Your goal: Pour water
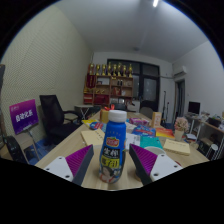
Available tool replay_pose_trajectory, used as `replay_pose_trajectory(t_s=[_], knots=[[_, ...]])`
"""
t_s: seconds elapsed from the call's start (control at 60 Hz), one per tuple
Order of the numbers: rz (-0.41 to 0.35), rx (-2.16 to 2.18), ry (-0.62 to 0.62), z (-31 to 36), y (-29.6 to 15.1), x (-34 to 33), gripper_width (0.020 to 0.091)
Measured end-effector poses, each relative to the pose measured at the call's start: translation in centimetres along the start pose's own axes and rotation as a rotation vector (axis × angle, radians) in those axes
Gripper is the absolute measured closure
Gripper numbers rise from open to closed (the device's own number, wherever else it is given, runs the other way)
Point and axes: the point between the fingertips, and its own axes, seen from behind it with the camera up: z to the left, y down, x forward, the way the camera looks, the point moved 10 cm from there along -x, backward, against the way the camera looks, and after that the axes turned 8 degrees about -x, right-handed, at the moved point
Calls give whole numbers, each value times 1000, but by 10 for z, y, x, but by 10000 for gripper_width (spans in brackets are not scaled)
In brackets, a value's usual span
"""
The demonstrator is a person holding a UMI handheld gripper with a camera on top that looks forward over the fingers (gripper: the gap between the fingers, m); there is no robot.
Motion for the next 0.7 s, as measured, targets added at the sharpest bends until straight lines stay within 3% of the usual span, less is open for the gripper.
replay_pose_trajectory(t_s=[0.233, 0.283, 0.3, 0.5, 0.7], knots=[[52, 85, 28, 4, 8, 56, 289], [48, 96, 37, 3, 12, 65, 514], [39, 98, 45, 2, 12, 67, 538], [-15, 90, 63, 1, 14, 69, 657], [2, 320, -57, 6, -2, 52, 680]])
